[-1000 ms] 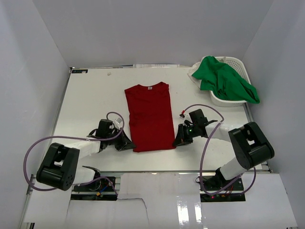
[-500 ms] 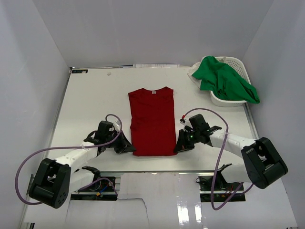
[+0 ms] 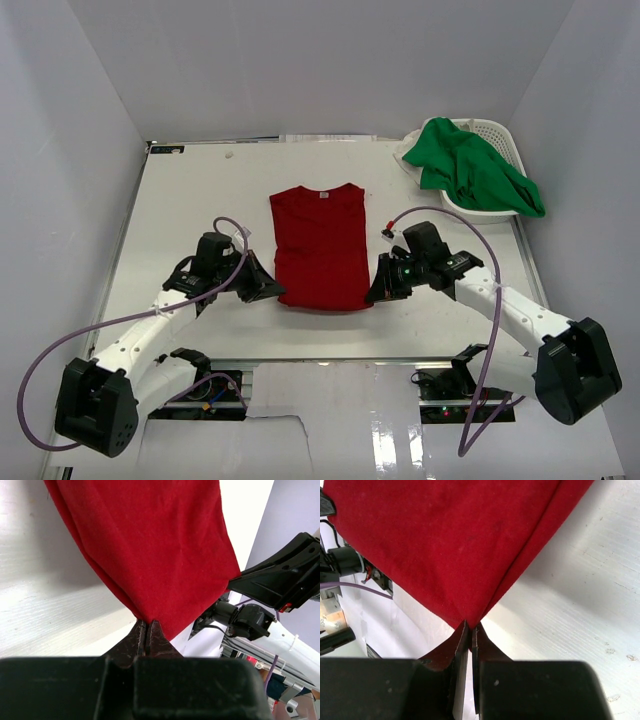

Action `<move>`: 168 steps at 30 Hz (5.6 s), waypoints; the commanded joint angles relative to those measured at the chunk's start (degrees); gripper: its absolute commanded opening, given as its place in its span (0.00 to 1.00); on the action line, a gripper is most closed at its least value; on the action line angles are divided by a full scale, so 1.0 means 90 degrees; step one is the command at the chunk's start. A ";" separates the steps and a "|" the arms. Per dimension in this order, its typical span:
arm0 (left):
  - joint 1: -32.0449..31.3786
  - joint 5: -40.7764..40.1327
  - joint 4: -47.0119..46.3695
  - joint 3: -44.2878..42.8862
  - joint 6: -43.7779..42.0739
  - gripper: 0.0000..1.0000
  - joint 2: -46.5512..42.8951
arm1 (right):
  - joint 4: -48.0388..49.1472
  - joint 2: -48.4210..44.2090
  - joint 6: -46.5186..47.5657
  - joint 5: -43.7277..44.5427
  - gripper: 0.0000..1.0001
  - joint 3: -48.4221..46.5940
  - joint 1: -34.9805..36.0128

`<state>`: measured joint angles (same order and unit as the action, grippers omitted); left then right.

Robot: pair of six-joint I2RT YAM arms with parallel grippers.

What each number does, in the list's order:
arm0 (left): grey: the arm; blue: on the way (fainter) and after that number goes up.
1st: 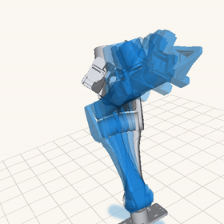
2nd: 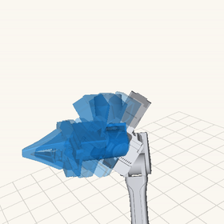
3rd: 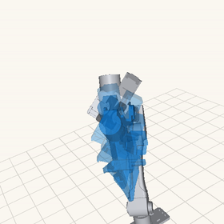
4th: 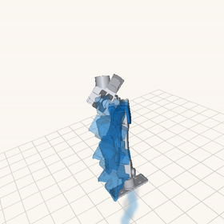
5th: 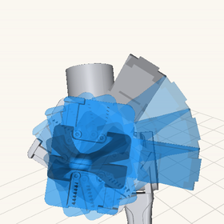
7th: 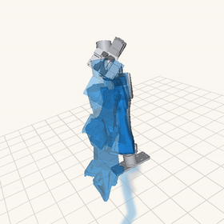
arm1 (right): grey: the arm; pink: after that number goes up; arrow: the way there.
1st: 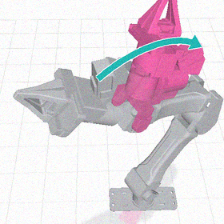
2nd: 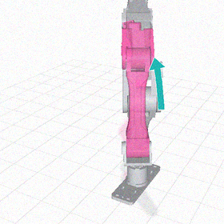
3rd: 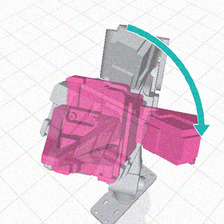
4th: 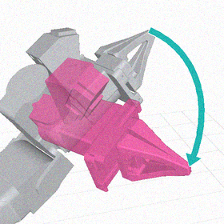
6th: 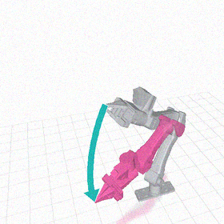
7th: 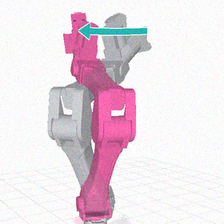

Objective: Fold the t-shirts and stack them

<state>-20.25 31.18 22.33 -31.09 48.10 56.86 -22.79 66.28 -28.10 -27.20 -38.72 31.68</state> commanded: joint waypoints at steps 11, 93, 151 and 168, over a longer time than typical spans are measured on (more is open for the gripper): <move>0.0238 -0.0125 0.0605 -0.1154 -0.0061 0.00 0.0039 | -0.0925 0.0174 0.0309 0.0093 0.08 -0.1508 -0.0034; 0.1352 0.0462 -0.1035 -0.6145 -0.0696 0.00 0.6670 | -0.0906 0.6668 0.1413 -0.0347 0.08 -0.7777 -0.1635; 0.1157 0.1477 -0.3530 -0.5196 -0.1414 0.55 0.6190 | 0.2786 0.6649 0.0807 -0.1353 0.66 -0.6830 -0.1470; 0.1059 0.0131 -0.0987 -0.7483 -0.4444 0.68 0.6915 | 0.0804 0.6914 0.3092 -0.0241 0.77 -0.7857 -0.1381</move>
<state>-10.37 36.32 9.08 -96.82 16.34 120.95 -11.94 132.16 -8.97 -34.28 -108.33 19.16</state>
